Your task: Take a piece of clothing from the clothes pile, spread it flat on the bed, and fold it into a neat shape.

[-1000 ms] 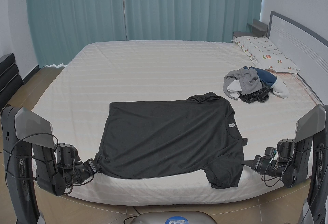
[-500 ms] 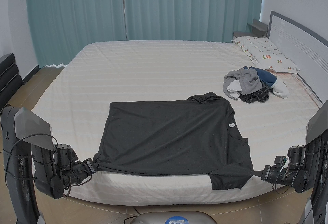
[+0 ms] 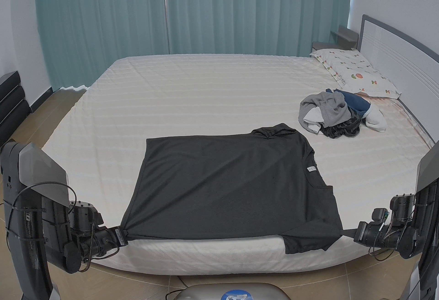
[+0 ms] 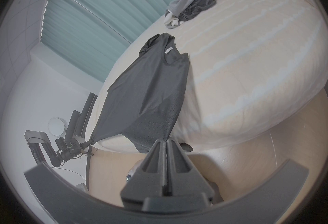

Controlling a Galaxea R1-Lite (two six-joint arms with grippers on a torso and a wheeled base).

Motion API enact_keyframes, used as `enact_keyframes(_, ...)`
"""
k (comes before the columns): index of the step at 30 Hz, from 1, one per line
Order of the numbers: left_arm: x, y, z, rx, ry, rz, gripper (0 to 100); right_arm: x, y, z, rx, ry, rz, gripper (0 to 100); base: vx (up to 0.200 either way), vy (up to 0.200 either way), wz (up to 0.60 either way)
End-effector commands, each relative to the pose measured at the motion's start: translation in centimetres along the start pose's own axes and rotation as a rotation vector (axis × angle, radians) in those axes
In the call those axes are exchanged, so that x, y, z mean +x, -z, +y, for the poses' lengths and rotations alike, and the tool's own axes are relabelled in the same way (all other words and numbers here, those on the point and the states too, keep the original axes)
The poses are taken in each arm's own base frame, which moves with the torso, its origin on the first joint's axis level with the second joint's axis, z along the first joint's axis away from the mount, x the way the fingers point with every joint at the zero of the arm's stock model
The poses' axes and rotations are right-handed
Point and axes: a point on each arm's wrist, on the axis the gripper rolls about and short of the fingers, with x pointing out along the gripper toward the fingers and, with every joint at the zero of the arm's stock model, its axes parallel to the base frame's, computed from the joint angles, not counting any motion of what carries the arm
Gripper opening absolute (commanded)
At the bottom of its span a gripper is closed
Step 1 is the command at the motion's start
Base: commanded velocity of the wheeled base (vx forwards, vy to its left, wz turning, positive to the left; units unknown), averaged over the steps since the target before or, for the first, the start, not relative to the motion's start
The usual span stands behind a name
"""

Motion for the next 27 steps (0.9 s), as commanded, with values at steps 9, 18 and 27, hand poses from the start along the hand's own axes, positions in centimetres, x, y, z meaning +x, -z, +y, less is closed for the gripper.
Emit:
enact_keyframes(9, -1.1, 1.0, 0.3, 0.085, -0.023, 0.052, 0, -2.2, 1.0, 0.9, -0.045, 0.043, 0.110, 0, 0.000, 0.000, 0.00)
enact_keyframes(18, -2.6, 1.7, 0.4, 0.184, -0.030, 0.056, 0, -2.6, 1.4, 0.9, -0.055, 0.097, 0.142, 0, 0.000, 0.000, 0.00)
enact_keyframes(27, -3.4, 1.9, 0.5, 0.202, -0.074, 0.119, 0, -3.6, 1.7, 0.8, -0.075, 0.120, 0.181, 0, 0.000, 0.000, 0.00)
